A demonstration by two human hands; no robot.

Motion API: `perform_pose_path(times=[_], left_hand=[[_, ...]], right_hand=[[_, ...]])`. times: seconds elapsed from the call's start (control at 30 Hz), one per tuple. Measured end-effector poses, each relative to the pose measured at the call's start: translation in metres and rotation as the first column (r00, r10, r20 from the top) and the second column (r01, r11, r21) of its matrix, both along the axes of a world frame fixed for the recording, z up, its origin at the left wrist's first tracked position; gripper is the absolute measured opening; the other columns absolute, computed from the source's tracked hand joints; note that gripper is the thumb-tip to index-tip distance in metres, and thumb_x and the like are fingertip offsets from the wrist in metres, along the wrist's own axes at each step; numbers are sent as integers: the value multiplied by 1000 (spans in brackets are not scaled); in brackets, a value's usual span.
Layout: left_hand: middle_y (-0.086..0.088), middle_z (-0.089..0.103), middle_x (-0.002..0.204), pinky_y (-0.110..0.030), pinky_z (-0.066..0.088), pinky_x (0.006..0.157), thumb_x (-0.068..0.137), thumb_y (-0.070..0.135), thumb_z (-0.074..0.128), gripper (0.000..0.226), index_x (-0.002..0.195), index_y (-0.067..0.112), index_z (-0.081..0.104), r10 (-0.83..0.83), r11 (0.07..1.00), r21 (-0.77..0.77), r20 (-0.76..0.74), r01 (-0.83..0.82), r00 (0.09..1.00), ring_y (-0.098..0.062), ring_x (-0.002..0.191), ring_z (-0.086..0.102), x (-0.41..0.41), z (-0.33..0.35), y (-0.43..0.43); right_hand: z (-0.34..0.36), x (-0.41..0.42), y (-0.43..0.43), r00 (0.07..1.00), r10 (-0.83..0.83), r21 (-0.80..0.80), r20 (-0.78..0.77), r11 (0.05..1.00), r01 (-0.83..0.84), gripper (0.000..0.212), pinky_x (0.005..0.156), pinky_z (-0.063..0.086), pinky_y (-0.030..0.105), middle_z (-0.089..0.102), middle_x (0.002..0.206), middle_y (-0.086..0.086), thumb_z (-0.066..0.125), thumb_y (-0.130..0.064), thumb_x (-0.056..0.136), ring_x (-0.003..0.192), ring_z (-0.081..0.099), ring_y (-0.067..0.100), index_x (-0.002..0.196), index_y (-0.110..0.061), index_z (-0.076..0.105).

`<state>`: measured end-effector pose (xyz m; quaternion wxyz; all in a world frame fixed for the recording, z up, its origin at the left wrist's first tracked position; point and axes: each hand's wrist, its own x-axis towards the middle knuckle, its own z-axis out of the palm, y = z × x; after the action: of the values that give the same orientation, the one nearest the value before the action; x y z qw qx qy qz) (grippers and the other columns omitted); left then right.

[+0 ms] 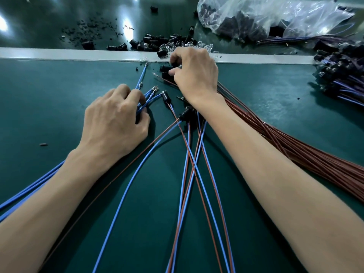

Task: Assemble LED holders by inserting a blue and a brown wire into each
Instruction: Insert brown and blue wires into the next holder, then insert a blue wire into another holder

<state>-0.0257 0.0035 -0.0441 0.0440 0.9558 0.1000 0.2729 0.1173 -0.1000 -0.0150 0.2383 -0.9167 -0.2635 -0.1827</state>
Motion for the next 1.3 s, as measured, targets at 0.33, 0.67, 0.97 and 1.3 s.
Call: perform_pose_path(times=[0.33, 0.67, 0.97, 1.3], left_hand=[[-6, 63, 99, -39, 43, 66, 91, 45, 54, 52, 129, 9, 46, -74, 986, -135, 199, 102, 977, -31, 85, 61, -4, 5, -3], [-13, 70, 81, -40, 47, 57, 95, 21, 47, 23, 106, 6, 61, -139, 979, -113, 229, 168, 963, -38, 65, 63, -6, 4, -4], [-10, 69, 77, -33, 41, 56, 95, 28, 45, 27, 102, 8, 62, -135, 983, -95, 220, 158, 966, -35, 61, 61, -7, 3, -3], [-10, 70, 77, -34, 44, 55, 94, 26, 49, 24, 102, 8, 63, -148, 978, -110, 222, 176, 964, -34, 58, 60, -8, 5, -3]], right_hand=[[18, -56, -10, 883, 352, 548, -310, 825, -136, 21, 66, 53, 18, 70, 69, -1, 83, -21, 71, 66, 67, 9, 79, -9, 69], [6, -60, -67, 997, 74, -4, 24, 997, -74, 25, 79, 42, 24, 62, 106, 9, 64, -23, 90, 98, 59, 24, 110, -8, 67], [-5, -55, -78, 989, -139, -121, -58, 984, 132, 23, 68, 33, 31, 58, 105, 7, 58, -33, 92, 96, 57, 30, 104, -13, 57], [-7, -48, -84, 977, -210, -201, -40, 959, 198, 14, 67, 31, 31, 56, 104, 8, 57, -19, 94, 98, 55, 29, 106, -12, 57]])
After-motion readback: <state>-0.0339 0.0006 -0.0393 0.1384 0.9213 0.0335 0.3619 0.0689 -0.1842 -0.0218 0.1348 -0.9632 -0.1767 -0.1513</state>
